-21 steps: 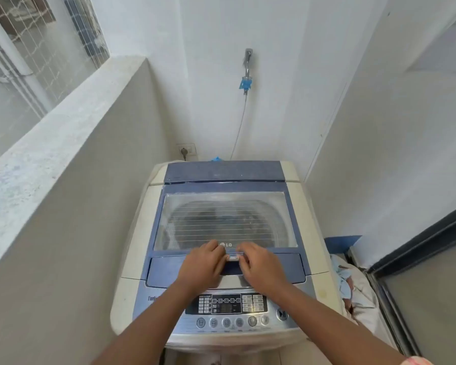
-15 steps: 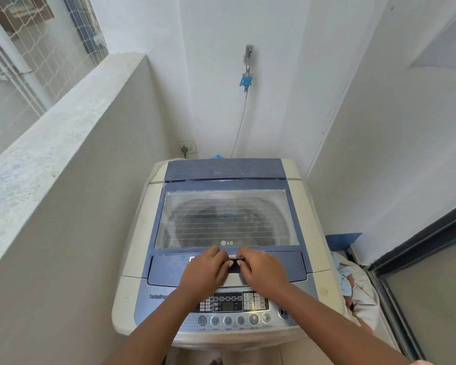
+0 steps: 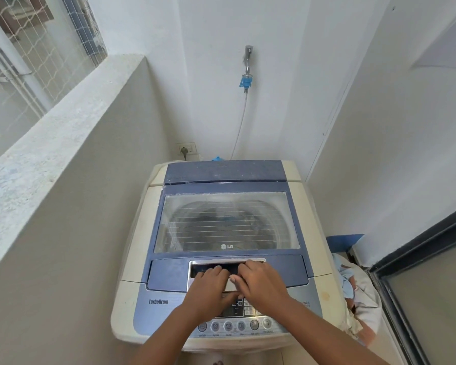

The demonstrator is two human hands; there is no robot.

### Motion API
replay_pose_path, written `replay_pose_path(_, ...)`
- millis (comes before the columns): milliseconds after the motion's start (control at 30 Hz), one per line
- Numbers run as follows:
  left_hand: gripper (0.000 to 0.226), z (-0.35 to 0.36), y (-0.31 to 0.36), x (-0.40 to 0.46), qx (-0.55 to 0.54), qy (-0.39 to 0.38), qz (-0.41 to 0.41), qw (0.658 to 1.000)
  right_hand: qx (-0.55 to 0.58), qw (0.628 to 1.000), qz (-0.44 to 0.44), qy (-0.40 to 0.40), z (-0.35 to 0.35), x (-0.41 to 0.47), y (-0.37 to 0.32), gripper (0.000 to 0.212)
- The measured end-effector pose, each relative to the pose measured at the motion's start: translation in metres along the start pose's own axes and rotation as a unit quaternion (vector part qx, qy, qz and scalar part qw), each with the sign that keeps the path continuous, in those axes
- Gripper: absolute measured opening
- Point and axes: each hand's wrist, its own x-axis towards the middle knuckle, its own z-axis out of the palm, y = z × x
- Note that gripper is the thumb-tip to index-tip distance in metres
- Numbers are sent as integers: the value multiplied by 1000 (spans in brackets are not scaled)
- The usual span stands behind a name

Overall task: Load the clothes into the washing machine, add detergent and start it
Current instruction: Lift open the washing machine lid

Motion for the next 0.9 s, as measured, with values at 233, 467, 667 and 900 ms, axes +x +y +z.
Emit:
replay_pose_path(233, 50, -14, 4, -7, -1, 56, 24, 998, -9, 999, -25, 37, -10, 1, -4, 33)
replay_pose_path(467, 37, -61, 1, 1, 23, 149, 67, 986, -25, 992, -69, 98, -65, 30, -13, 44)
replay_pose_path(667, 68, -112, 9, 1, 44, 265, 112, 957, -93, 967, -205, 118, -103, 59, 0, 56)
replay_pose_path(900, 40, -140, 10, 16, 64, 439, 128, 887, -103, 927, -286, 221, -143, 107, 11, 48)
